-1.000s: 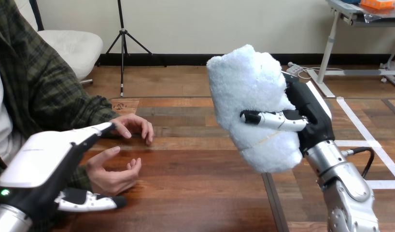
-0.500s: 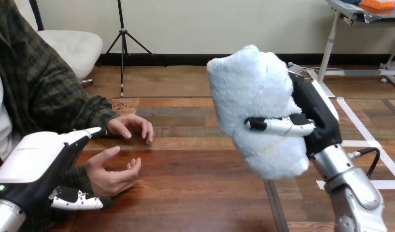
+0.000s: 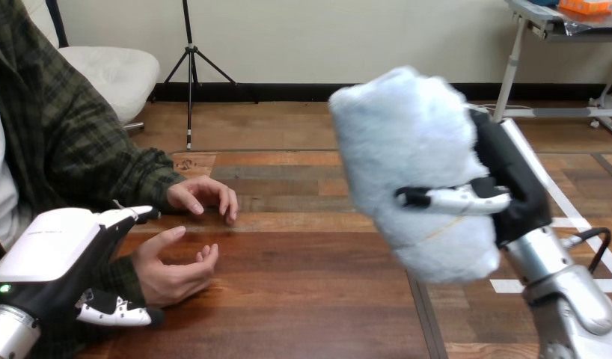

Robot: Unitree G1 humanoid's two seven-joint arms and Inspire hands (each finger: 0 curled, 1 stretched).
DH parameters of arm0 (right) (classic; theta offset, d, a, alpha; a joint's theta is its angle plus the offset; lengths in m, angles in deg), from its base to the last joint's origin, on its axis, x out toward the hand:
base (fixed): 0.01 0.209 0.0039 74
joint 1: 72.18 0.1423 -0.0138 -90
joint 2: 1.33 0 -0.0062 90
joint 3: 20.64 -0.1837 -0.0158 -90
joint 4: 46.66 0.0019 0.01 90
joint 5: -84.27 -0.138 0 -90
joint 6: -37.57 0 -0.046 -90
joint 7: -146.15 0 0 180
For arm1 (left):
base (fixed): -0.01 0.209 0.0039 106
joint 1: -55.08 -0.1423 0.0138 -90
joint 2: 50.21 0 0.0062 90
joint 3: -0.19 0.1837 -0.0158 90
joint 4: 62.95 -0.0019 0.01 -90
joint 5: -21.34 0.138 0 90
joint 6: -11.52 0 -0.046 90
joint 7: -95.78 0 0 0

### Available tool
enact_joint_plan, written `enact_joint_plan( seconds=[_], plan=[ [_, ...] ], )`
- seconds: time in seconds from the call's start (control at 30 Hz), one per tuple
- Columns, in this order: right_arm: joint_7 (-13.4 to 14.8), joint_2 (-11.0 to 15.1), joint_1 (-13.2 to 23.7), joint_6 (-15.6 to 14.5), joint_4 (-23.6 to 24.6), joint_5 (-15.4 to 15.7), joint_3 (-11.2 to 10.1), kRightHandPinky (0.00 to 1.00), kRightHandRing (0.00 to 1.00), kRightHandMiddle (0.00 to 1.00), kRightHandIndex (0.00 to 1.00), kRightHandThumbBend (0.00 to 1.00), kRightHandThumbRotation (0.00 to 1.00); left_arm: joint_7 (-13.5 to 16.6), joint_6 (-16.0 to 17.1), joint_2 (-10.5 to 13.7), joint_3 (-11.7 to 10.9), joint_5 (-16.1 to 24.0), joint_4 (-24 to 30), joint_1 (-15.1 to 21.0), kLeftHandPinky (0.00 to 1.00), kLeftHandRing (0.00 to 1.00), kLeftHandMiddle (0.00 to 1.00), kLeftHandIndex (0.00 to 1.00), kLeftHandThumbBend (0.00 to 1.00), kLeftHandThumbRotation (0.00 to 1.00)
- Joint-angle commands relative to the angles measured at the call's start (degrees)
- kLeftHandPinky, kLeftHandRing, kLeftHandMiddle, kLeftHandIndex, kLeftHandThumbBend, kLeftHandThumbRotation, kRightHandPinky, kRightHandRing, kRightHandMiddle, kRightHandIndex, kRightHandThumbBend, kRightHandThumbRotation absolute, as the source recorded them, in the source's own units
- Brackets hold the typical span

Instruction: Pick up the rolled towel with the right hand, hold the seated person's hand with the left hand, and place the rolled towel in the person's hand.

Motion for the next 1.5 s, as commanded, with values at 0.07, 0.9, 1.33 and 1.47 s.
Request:
enact_joint_plan(
  seconds=[0.07, 0.9, 1.33, 1.47],
  plan=[
    [1.41, 1.1, 0.05, -3.22, 10.37, -4.02, -0.6, 0.12, 0.2, 0.31, 0.35, 0.77, 0.0, 4.38, -0.91, 3.33, 2.36, 2.76, -4.3, 5.75, 0.72, 0.8, 0.82, 0.83, 1.0, 0.25],
    [2.15, 3.84, -5.38, -10.97, 26.39, -12.32, -1.82, 0.12, 0.2, 0.28, 0.31, 0.74, 0.0, 14.26, -1.6, 5.83, 12.7, 8.78, -23.37, 16.03, 0.75, 0.8, 0.81, 0.82, 1.0, 0.27],
    [0.32, 5.62, -5.82, -10.51, 28.7, -15.05, -2.63, 0.11, 0.19, 0.27, 0.3, 0.7, 0.0, 18.08, -2.02, 6.67, 17.91, 9.89, -32.11, 20.92, 0.75, 0.8, 0.81, 0.81, 1.0, 0.33],
    [-0.13, 5.74, -5.58, -9.59, 28.89, -14.84, -2.72, 0.11, 0.18, 0.27, 0.29, 0.69, 0.0, 18.38, -2.0, 6.81, 18.96, 9.57, -34.15, 22.05, 0.74, 0.8, 0.81, 0.81, 1.0, 0.34]
  ],
)
